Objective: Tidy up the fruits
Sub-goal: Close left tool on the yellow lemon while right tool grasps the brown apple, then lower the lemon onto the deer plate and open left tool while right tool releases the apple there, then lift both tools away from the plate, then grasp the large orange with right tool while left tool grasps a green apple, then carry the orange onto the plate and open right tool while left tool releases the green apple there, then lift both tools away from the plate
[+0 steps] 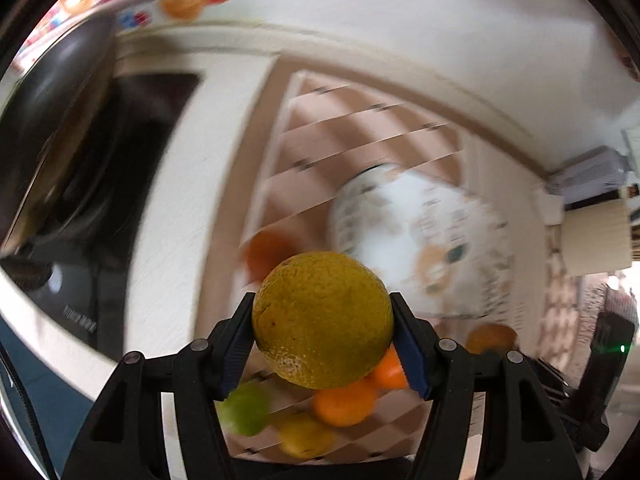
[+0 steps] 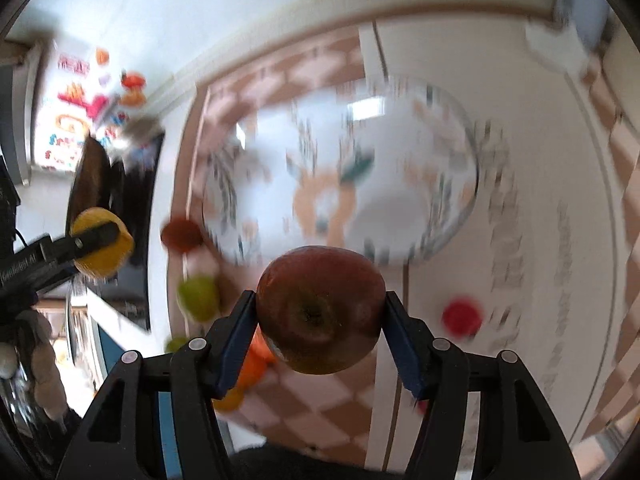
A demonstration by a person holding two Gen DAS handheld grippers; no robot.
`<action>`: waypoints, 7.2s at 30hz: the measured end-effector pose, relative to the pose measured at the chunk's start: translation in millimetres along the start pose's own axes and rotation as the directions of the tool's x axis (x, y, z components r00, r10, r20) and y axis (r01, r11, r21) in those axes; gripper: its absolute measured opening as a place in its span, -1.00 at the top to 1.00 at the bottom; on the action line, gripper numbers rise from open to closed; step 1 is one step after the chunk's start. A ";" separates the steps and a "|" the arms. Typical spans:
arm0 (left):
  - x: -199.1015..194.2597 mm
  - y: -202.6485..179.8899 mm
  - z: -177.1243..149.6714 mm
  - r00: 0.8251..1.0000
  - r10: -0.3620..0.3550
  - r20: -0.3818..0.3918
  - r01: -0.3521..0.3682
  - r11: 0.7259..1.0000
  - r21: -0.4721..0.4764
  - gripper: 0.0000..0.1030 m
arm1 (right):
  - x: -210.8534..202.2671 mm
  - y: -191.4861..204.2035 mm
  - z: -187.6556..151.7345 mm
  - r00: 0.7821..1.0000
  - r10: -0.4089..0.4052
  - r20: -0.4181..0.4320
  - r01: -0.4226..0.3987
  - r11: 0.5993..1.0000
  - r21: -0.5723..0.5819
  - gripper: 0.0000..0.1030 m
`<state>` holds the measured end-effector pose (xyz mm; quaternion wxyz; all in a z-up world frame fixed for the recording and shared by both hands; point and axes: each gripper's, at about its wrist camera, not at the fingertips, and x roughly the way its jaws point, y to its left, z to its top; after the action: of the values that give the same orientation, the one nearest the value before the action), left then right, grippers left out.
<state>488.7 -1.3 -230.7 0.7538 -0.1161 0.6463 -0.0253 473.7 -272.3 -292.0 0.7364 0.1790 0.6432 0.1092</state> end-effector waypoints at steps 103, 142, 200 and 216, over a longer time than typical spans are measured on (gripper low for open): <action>-2.7 -4.3 -95.8 0.958 0.279 0.066 -0.284 0.952 0.112 -0.97 | 21.5 34.9 -60.6 0.994 -0.055 -0.094 0.065 0.993 0.101 -0.63; 117.9 8.3 -68.4 0.973 0.072 -0.217 -0.066 0.997 0.035 -0.02 | 50.1 -2.3 -66.9 0.964 -0.174 -0.202 0.179 0.984 0.007 -0.45; 105.0 -47.8 69.9 0.984 -0.014 -0.177 0.014 1.000 0.000 -0.19 | 32.9 10.7 47.6 0.970 -0.220 -0.107 0.219 0.976 -0.017 -0.68; -2.6 -44.0 -9.6 0.979 0.175 0.109 -0.191 0.970 0.154 -0.44 | -53.3 32.4 -10.9 0.954 -0.295 0.052 0.297 0.955 -0.017 -0.83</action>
<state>483.7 -45.0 -220.4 0.7895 0.0051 0.6137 -0.0030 457.3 -262.2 -231.7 0.7622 0.0741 0.6430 0.0013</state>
